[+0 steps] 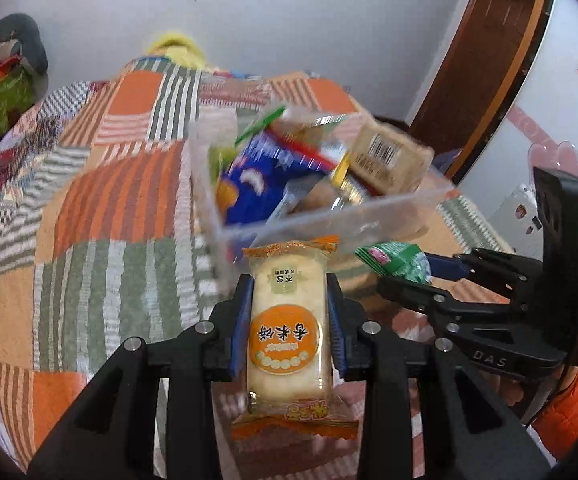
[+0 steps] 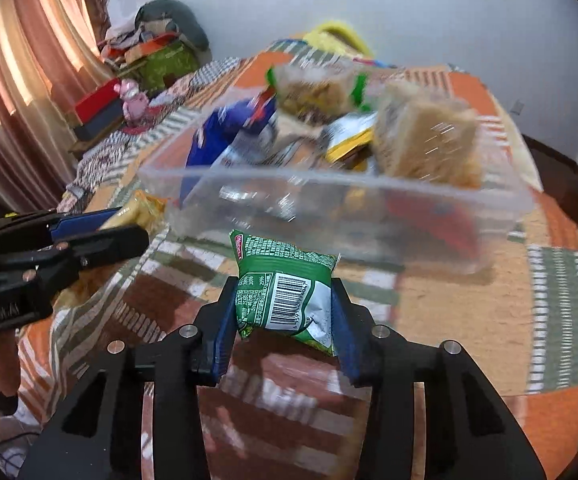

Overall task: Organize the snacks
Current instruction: 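Carry cake and green packet over the box and open both tools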

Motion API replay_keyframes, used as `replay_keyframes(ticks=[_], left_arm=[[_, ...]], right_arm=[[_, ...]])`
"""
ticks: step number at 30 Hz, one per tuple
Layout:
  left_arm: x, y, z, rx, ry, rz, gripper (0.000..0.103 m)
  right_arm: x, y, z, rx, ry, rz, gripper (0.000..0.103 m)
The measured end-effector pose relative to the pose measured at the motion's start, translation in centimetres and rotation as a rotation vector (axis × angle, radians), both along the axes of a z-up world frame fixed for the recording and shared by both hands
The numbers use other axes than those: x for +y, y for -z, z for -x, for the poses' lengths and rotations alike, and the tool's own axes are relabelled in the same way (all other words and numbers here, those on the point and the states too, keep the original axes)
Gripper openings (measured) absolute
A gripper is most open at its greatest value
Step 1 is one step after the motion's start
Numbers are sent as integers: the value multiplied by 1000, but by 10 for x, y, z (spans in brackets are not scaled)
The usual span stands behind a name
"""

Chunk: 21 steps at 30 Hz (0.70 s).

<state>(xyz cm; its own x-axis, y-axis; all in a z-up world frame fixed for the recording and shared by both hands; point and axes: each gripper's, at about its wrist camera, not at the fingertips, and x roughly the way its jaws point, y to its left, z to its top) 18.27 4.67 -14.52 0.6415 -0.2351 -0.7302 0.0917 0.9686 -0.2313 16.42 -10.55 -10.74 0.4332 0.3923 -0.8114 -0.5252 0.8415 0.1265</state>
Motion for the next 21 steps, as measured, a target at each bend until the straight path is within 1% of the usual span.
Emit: replay_keyframes(ticks=[5, 9, 12, 16, 21], left_arm=[[-10, -28, -12, -64, 1, 9, 34], [-18, -46, -29, -106, 4, 1, 34], [-23, -55, -44, -123, 8, 2, 34], [-26, -60, -64, -134, 7, -19, 34], [-22, -54, -87, -115, -3, -12, 34]], right_arm=[[-24, -30, -4, -68, 34, -37, 39], [-20, -50, -11, -116, 48, -65, 39], [-13, -60, -21, -148, 52, -65, 40], [-2, -66, -36, -176, 50, -57, 40], [8, -64, -55, -171, 47, -59, 40]])
